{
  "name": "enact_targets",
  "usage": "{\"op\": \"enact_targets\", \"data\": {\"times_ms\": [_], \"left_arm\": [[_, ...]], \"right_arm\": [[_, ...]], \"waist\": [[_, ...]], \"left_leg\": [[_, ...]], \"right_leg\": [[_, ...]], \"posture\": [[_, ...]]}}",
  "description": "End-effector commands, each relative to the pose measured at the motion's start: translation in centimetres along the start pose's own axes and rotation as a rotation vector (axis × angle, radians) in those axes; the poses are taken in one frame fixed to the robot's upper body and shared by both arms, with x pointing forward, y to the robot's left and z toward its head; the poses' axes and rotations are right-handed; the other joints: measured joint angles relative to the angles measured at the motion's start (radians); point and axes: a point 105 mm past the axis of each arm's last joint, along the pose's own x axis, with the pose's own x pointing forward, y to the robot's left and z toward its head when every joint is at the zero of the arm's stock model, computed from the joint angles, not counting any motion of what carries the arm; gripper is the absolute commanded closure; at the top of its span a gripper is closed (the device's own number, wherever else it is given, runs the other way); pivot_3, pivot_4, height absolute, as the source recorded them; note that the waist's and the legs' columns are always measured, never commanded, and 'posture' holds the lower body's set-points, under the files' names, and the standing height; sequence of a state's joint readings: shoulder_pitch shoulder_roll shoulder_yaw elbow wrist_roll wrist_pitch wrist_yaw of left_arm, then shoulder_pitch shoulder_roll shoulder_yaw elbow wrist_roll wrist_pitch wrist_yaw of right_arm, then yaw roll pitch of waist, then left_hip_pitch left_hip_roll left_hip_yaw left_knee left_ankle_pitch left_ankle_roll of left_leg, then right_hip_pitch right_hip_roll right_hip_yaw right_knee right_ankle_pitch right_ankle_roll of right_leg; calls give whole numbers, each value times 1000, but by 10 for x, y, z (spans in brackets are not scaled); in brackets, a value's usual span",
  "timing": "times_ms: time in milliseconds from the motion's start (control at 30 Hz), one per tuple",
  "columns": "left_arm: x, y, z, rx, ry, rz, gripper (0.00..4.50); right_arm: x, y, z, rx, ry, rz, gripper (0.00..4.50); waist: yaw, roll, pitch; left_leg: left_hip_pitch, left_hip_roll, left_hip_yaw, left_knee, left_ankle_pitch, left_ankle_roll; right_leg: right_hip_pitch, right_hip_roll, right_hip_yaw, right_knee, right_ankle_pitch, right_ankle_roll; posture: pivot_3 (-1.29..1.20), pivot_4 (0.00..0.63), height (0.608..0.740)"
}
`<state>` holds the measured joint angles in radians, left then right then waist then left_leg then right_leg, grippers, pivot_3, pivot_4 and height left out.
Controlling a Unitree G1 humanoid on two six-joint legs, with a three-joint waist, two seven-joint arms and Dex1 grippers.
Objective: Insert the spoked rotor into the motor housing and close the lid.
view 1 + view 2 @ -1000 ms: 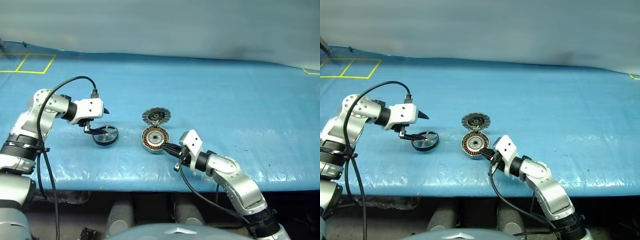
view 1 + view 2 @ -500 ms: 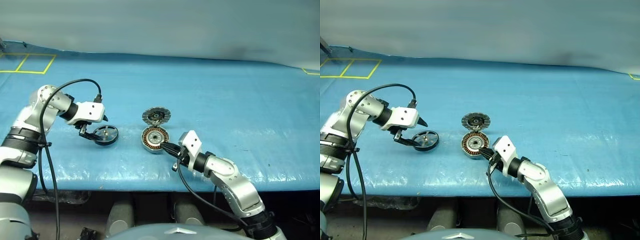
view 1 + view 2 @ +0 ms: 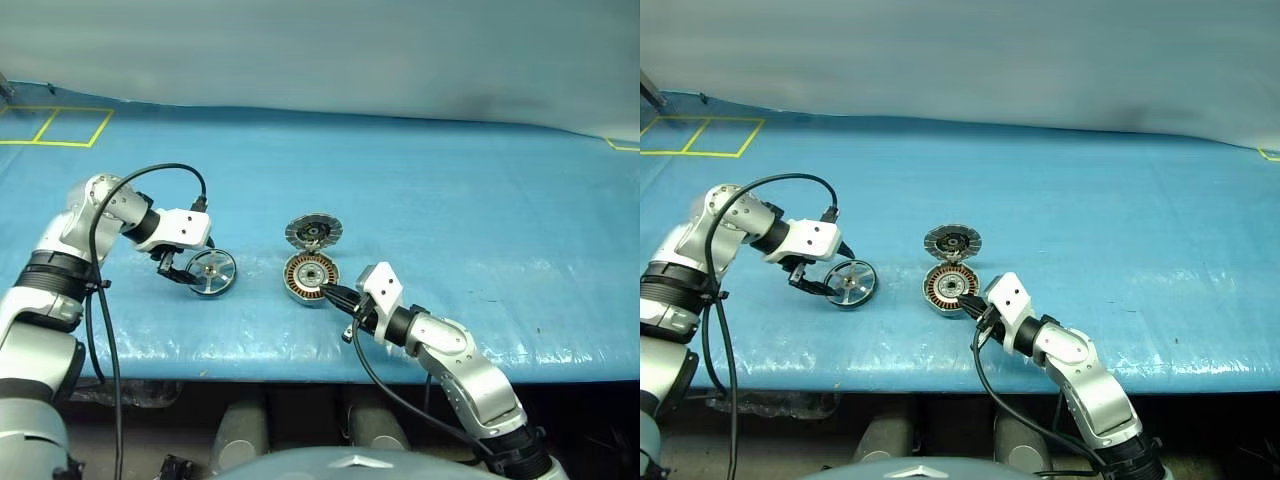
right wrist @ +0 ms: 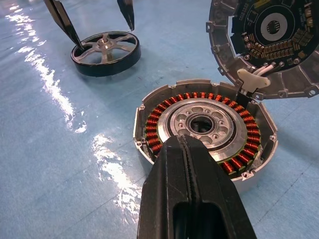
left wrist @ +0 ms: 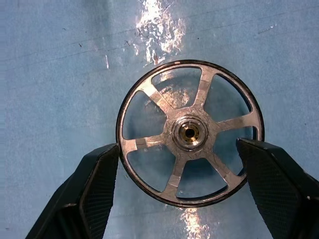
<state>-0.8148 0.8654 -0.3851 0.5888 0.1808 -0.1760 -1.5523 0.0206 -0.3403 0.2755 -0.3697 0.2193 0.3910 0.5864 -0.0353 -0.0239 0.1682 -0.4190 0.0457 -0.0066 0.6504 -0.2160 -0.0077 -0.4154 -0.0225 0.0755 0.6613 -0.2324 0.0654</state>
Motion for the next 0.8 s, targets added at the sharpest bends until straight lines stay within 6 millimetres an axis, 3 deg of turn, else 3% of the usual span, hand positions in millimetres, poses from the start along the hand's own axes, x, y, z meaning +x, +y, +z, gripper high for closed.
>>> {"op": "enact_targets", "data": {"times_ms": [33,467,800], "left_arm": [[-12,10,7,76,40,3,409],[-7,9,20,197,89,-52,409],[7,0,10,205,130,-101,409]], "right_arm": [[0,-1,16,-32,-50,9,4484],[-4,-4,20,-74,26,101,4484],[-6,-2,20,-72,31,103,4484]], "waist": [[0,0,0],[0,0,0],[0,0,0]], "left_leg": [[0,0,0,0,0,0],[0,0,0,1,0,0],[0,0,-1,1,0,0]], "right_leg": [[0,0,0,0,0,0],[1,0,0,0,0,1],[1,0,0,1,1,2]], "posture": [[0,150,740],[0,150,740],[0,150,740]]}}
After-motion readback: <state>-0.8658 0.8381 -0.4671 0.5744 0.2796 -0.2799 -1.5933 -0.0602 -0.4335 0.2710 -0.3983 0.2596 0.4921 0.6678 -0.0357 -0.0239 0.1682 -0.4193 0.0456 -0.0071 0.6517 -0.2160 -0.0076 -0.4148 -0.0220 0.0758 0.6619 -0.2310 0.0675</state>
